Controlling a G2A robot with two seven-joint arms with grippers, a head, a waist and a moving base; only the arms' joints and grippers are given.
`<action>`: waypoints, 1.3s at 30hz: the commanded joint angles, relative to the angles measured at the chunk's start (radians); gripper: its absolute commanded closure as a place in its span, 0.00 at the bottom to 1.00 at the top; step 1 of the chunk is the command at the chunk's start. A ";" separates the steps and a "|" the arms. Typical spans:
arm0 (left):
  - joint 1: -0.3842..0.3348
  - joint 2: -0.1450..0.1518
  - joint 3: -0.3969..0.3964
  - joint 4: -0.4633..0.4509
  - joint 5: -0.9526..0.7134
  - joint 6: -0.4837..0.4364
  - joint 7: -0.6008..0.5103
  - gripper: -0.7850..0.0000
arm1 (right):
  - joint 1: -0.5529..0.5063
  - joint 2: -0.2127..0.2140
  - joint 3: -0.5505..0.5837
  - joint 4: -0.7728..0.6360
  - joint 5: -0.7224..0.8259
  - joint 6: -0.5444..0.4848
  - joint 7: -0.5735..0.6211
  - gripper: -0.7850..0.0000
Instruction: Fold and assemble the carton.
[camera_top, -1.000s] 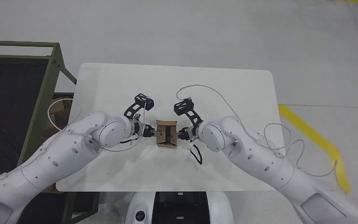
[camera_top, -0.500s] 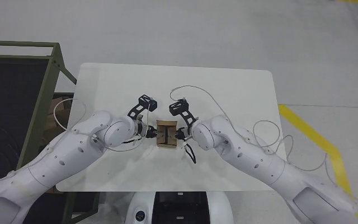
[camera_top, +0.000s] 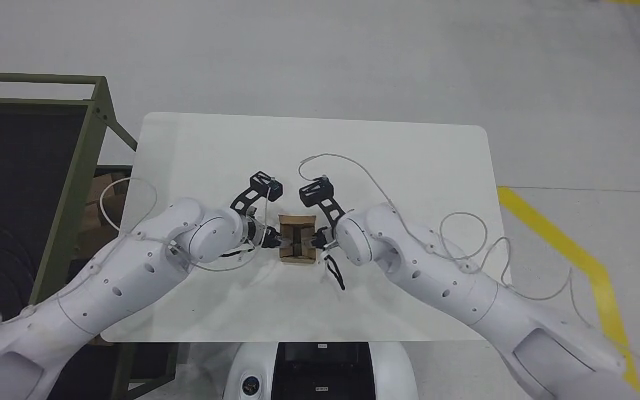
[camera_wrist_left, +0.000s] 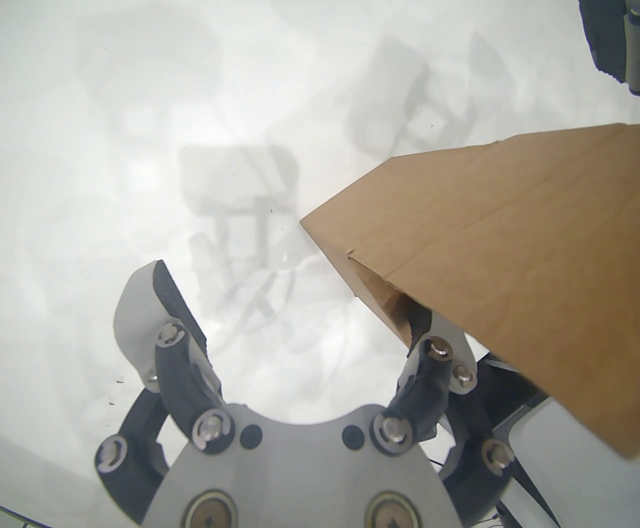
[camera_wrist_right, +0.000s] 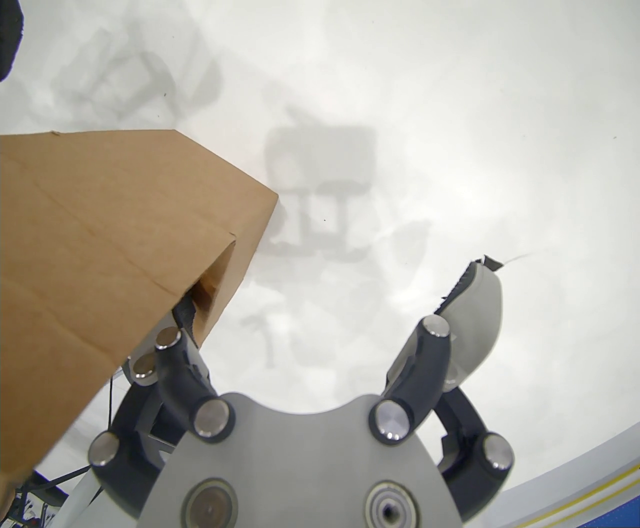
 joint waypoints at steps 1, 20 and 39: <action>0.006 -0.001 -0.006 0.000 0.004 -0.004 0.000 0.00 | -0.001 -0.004 0.003 0.004 -0.005 0.000 0.003 0.00; 0.056 -0.013 -0.056 -0.013 0.037 -0.025 -0.021 0.00 | -0.004 -0.046 0.016 0.055 -0.063 0.004 0.035 0.00; 0.195 0.030 -0.287 -0.078 -0.026 -0.087 0.062 0.00 | -0.065 -0.054 0.076 0.008 -0.124 -0.012 0.028 0.00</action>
